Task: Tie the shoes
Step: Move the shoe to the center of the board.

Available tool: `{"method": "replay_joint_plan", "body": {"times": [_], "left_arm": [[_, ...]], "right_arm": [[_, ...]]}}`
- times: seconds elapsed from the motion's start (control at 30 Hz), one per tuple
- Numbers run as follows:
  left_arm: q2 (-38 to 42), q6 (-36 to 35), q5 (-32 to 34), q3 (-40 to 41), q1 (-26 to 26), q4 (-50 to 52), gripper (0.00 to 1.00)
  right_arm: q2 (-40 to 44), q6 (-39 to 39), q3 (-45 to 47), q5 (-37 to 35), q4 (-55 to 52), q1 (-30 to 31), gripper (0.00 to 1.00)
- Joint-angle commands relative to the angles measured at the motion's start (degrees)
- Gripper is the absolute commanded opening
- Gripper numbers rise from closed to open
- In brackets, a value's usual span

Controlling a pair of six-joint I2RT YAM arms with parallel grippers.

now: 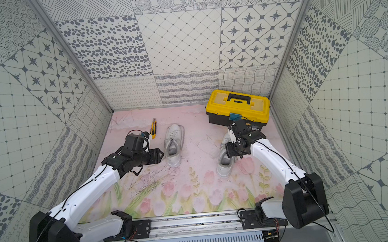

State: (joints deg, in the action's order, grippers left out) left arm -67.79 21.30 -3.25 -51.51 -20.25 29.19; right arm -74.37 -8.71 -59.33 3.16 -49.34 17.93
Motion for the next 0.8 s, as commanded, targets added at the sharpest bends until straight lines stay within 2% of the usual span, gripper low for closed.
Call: {"method": "replay_joint_plan", "body": {"times": [0.0,0.2,0.3,0.43,0.63,0.77], "left_arm": [[0.95,-0.06,-0.16,0.03,0.29,-1.05,0.67],[1.22,0.66,-0.63,0.65,0.21,-2.40,0.68],[1.22,1.23,-0.11,1.81,0.31,-3.16,0.69],[1.27,1.99,-0.35,3.25,0.39,-3.16,0.69],[1.26,2.74,-1.15,4.68,0.51,-5.02,0.69],[1.06,3.31,-2.24,5.18,0.59,-5.26,0.69]], "right_arm": [[1.58,-0.69,-5.41,1.26,-0.91,2.72,0.67],[-7.29,-3.97,-14.35,-0.92,3.13,8.84,0.72],[-14.01,-8.36,-16.91,-2.49,10.84,11.07,0.71],[-23.78,-13.20,-20.22,-4.49,21.77,13.36,0.66],[-41.27,-14.81,-33.55,-7.22,23.89,16.28,0.63],[-50.00,-15.12,-41.57,-8.39,23.73,17.42,0.60]]}}
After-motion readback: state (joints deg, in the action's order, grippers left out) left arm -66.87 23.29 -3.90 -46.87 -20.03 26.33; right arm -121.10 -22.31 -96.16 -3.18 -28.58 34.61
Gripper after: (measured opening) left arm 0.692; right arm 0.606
